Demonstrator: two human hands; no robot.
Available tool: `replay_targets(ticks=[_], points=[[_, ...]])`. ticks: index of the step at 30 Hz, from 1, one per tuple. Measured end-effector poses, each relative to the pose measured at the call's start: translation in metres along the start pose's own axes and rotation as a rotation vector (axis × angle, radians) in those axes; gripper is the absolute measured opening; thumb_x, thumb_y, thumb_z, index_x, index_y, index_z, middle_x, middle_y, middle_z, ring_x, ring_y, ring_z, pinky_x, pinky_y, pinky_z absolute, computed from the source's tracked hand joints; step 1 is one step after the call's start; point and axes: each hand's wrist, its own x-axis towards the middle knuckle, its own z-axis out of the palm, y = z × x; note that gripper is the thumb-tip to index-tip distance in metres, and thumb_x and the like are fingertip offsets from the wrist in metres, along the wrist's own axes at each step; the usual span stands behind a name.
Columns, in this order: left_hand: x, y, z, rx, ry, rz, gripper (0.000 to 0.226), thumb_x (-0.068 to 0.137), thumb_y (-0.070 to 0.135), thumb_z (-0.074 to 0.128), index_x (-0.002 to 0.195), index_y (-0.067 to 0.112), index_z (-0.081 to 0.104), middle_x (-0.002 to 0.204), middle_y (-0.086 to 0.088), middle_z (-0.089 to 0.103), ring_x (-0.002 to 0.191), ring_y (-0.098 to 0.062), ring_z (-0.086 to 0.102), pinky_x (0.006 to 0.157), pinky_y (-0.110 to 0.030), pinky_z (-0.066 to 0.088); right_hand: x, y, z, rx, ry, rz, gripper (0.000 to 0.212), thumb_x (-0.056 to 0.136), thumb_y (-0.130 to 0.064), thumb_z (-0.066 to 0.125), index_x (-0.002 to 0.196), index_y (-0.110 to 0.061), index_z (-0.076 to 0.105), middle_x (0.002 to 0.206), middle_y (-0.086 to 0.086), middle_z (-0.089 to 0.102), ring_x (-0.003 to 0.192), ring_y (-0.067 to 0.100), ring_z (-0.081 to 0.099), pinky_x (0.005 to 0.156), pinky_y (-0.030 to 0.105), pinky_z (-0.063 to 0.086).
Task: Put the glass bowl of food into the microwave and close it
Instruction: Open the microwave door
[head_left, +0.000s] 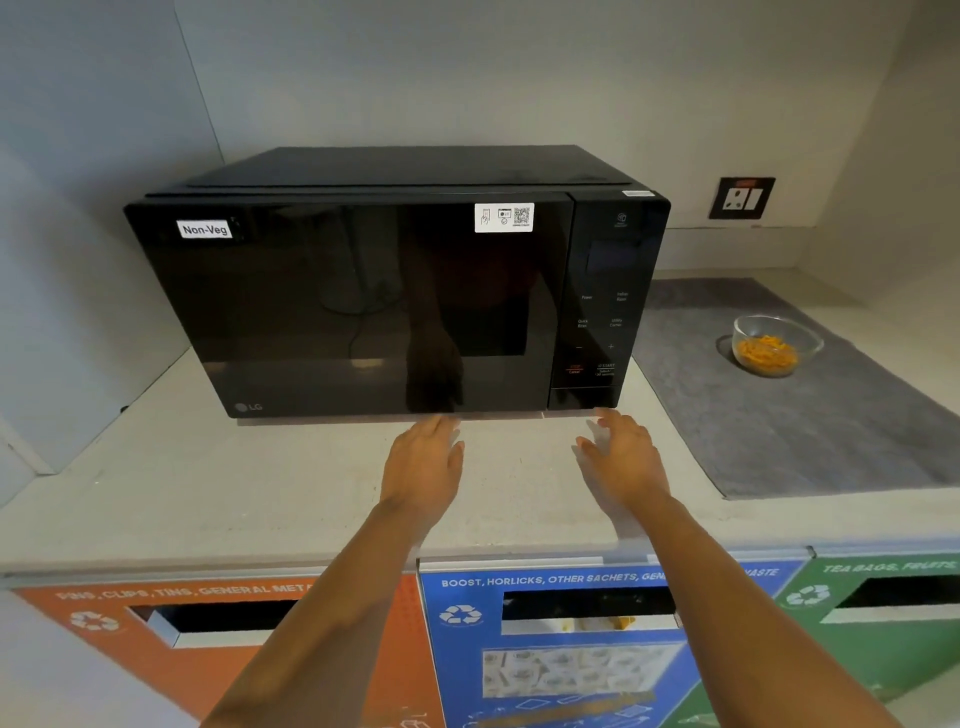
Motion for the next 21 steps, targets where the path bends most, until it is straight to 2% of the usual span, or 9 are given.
replay_targets(ticks=[3,6,8,11,16,21], points=[[0.012,0.014,-0.026,-0.066,0.182,0.063,0.040,0.099,0.034,0.040,0.137,0.025,0.045,0.146,0.002,0.045,0.134,-0.017,0.042,0.114,-0.032,0.033,0.013,-0.002,-0.002,0.180,0.083,0.061,0.064,0.086,-0.038,0.060,0.140,-0.022,0.030,0.146,0.008,0.039,0.131,0.031,0.041,0.107,0.046,0.036],[0.029,0.030,-0.061,-0.073,0.440,0.227,0.032,0.099,0.021,0.043,0.128,0.018,0.055,0.133,-0.001,0.057,0.125,-0.015,0.049,0.106,-0.028,0.037,0.028,-0.005,-0.006,0.255,0.138,0.094,0.075,0.081,-0.036,0.067,0.142,-0.021,0.026,0.147,0.009,0.038,0.131,0.033,0.041,0.107,0.048,0.038],[0.040,0.041,-0.083,-0.061,0.591,0.331,0.031,0.097,0.015,0.045,0.125,0.012,0.059,0.127,-0.005,0.060,0.122,-0.018,0.052,0.103,-0.030,0.039,0.036,-0.006,-0.007,0.273,0.184,0.096,0.080,0.078,-0.037,0.071,0.142,-0.022,0.025,0.148,0.009,0.036,0.132,0.033,0.040,0.106,0.049,0.039],[0.057,0.055,-0.110,-0.043,0.754,0.398,0.033,0.095,0.012,0.047,0.126,0.009,0.059,0.126,-0.009,0.059,0.122,-0.021,0.052,0.103,-0.031,0.040,0.048,-0.008,-0.007,0.313,0.182,0.098,0.084,0.074,-0.034,0.075,0.141,-0.022,0.025,0.147,0.009,0.036,0.132,0.033,0.040,0.105,0.050,0.039],[0.080,0.067,-0.136,0.013,0.829,0.432,0.039,0.095,0.014,0.046,0.133,0.007,0.052,0.132,-0.011,0.054,0.127,-0.023,0.048,0.109,-0.033,0.038,0.058,-0.008,0.003,0.333,0.156,0.070,0.090,0.071,-0.032,0.078,0.141,-0.020,0.023,0.145,0.008,0.037,0.132,0.032,0.039,0.105,0.048,0.038],[0.091,0.071,-0.138,-0.007,0.849,0.423,0.036,0.096,0.018,0.045,0.129,0.008,0.057,0.128,-0.010,0.057,0.123,-0.021,0.050,0.106,-0.029,0.038,0.064,-0.013,0.011,0.428,0.219,0.052,0.088,0.067,-0.027,0.082,0.136,-0.021,0.028,0.135,0.006,0.044,0.126,0.028,0.045,0.102,0.046,0.042]])
